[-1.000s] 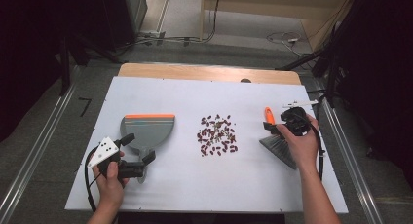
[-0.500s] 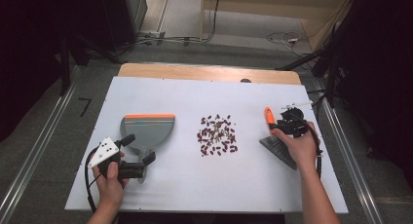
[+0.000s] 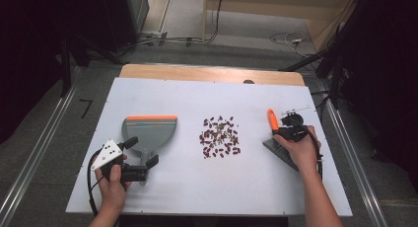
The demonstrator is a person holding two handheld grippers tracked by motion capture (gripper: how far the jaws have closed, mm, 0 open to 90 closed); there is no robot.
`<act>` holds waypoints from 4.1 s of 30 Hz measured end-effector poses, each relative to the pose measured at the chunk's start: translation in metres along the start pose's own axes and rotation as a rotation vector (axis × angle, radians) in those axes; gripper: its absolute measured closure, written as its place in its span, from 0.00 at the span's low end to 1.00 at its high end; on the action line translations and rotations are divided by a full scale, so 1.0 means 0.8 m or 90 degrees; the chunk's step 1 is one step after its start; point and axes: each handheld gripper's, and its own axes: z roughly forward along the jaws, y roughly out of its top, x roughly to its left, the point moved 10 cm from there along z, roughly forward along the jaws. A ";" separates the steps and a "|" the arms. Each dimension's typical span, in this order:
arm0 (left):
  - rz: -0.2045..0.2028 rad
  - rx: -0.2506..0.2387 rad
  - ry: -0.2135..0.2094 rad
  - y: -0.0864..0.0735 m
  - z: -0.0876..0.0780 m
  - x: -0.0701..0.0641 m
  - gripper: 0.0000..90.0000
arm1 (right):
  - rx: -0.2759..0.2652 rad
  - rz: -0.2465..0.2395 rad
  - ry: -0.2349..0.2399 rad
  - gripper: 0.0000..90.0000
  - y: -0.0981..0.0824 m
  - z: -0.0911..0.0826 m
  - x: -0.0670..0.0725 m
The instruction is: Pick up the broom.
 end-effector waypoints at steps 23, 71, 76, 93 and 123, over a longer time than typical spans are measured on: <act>0.037 0.015 -0.021 -0.001 0.011 -0.026 0.00 | -0.155 0.054 0.096 0.76 -0.003 -0.040 -0.001; 0.066 0.020 -0.133 0.061 0.060 -0.114 0.00 | -0.542 0.044 0.214 0.77 0.045 -0.195 0.073; 0.067 0.022 -0.133 0.067 0.075 -0.125 0.00 | -0.545 0.027 0.223 0.77 0.050 -0.197 0.098; 0.065 0.042 -0.166 0.061 0.104 -0.159 0.00 | -0.549 -0.032 0.269 0.77 0.057 -0.200 0.192; 0.036 0.080 -0.184 0.043 0.121 -0.197 0.60 | -0.544 -0.080 0.323 0.77 0.051 -0.196 0.286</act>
